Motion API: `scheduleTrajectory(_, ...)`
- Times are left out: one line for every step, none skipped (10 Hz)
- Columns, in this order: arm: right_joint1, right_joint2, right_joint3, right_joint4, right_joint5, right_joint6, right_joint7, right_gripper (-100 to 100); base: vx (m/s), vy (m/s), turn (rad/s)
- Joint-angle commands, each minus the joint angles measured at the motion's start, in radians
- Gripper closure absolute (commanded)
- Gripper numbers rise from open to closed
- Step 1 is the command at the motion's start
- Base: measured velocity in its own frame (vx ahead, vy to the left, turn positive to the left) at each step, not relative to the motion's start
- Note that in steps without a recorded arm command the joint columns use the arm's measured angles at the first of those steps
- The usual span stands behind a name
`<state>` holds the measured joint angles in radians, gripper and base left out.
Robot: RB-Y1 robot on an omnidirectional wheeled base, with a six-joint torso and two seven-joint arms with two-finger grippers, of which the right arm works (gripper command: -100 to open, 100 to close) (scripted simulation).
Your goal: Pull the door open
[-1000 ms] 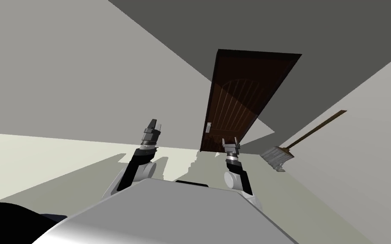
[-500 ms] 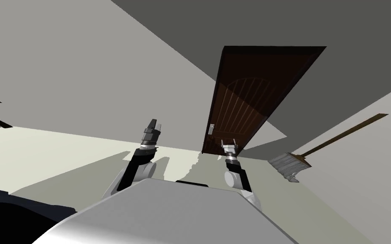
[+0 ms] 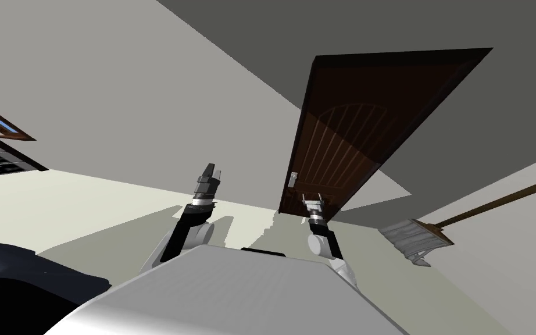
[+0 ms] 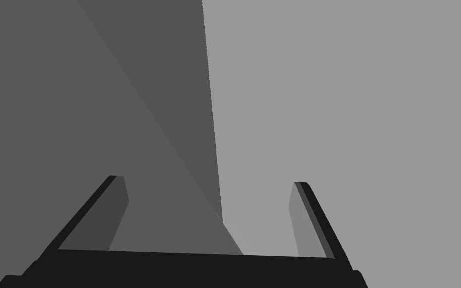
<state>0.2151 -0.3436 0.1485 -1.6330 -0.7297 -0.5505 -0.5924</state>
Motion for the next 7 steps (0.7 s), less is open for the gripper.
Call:
scheduleTrajectory(-0.017, -0.017, 0.011, 0.034, -0.048, 0.009, -0.047, -100, 0.111, -0.013, 0.116)
scheduleTrajectory(-0.027, -0.029, 0.018, 0.057, -0.075, 0.011, -0.074, -100, 0.096, -0.021, 0.114)
scheduleTrajectory(-0.037, -0.04, 0.025, 0.079, -0.102, 0.013, -0.102, -100, 0.095, -0.012, 0.094)
scheduleTrajectory(-0.047, -0.051, 0.033, 0.102, -0.129, 0.015, -0.129, -100, 0.098, -0.007, 0.117)
scheduleTrajectory(-0.057, -0.062, 0.04, 0.124, -0.155, 0.017, -0.155, -100, 0.097, -0.013, 0.105)
scheduleTrajectory(-0.066, -0.073, 0.046, 0.144, -0.179, 0.019, -0.18, -100, 0.099, -0.022, 0.104)
scheduleTrajectory(-0.075, -0.083, 0.053, 0.165, -0.203, 0.02, -0.205, -100, 0.094, -0.036, 0.11)
